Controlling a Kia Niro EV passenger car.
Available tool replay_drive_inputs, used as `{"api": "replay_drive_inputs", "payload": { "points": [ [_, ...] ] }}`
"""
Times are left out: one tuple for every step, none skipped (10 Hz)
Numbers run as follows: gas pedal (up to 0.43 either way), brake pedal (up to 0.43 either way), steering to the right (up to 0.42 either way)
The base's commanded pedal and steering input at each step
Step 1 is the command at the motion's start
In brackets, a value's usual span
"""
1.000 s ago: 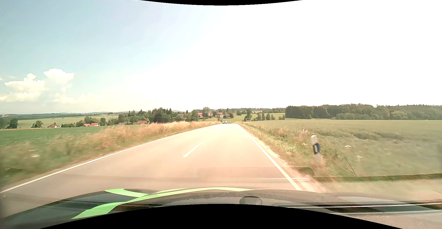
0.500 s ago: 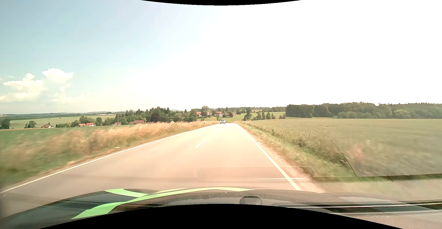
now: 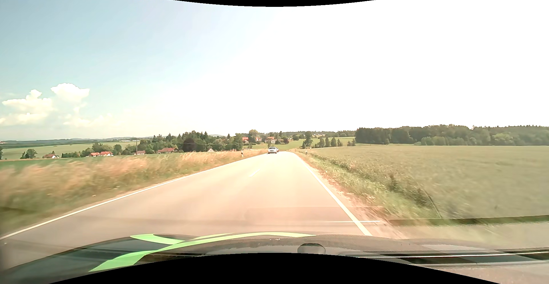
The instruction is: Follow the waypoints while adhering to traffic rules and regulations
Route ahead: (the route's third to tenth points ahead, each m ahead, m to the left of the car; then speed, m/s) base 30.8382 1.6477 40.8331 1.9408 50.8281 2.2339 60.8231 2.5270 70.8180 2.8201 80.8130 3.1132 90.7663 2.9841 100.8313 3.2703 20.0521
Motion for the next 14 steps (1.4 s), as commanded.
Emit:
{"api": "replay_drive_inputs", "payload": {
  "points": [
    [0.228, 0.000, -0.001],
    [0.220, 0.000, -0.003],
    [0.220, 0.000, -0.005],
    [0.220, 0.000, -0.006],
    [0.220, 0.000, -0.004],
    [0.228, 0.000, -0.004],
    [0.228, 0.000, -0.004],
    [0.228, 0.000, -0.004],
    [0.189, 0.000, -0.005],
    [0.169, 0.000, -0.006],
    [0.169, 0.000, -0.006],
    [0.169, 0.000, -0.006],
    [0.177, 0.000, -0.006],
    [0.197, 0.000, -0.005]
  ]
}}
